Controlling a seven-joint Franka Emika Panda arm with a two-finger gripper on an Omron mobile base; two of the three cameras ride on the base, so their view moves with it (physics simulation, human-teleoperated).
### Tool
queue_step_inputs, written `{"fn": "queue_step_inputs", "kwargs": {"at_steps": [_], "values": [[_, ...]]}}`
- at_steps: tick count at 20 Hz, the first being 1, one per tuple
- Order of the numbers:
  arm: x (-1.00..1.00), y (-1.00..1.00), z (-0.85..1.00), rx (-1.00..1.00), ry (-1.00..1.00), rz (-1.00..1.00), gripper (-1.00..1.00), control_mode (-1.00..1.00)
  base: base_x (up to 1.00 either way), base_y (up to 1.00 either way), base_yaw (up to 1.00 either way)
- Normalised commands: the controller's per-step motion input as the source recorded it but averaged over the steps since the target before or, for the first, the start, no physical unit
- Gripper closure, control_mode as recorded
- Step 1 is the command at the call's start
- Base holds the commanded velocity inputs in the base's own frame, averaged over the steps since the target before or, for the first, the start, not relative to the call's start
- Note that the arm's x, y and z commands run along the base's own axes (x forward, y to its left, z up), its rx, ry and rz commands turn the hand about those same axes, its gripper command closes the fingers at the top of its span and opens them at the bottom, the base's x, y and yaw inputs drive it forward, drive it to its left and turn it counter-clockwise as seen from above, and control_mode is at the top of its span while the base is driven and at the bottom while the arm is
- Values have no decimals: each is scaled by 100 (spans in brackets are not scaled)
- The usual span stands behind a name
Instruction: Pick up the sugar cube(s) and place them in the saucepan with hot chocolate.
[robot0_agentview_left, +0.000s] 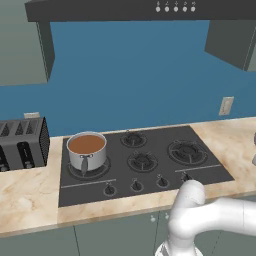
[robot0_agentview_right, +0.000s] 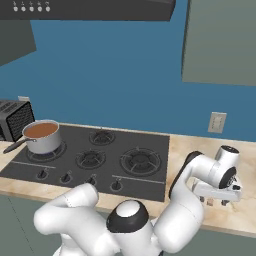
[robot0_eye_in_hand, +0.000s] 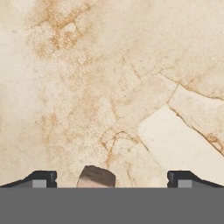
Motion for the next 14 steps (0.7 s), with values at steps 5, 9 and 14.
{"fn": "queue_step_inputs", "kwargs": {"at_steps": [5,9,14], "values": [[0,10,-4,0,0,0,-100,-100,0,0,0],[0,9,-11,0,0,0,-100,-100,0,0,0],[-1,3,-22,0,0,0,-100,-100,0,0,0]]}}
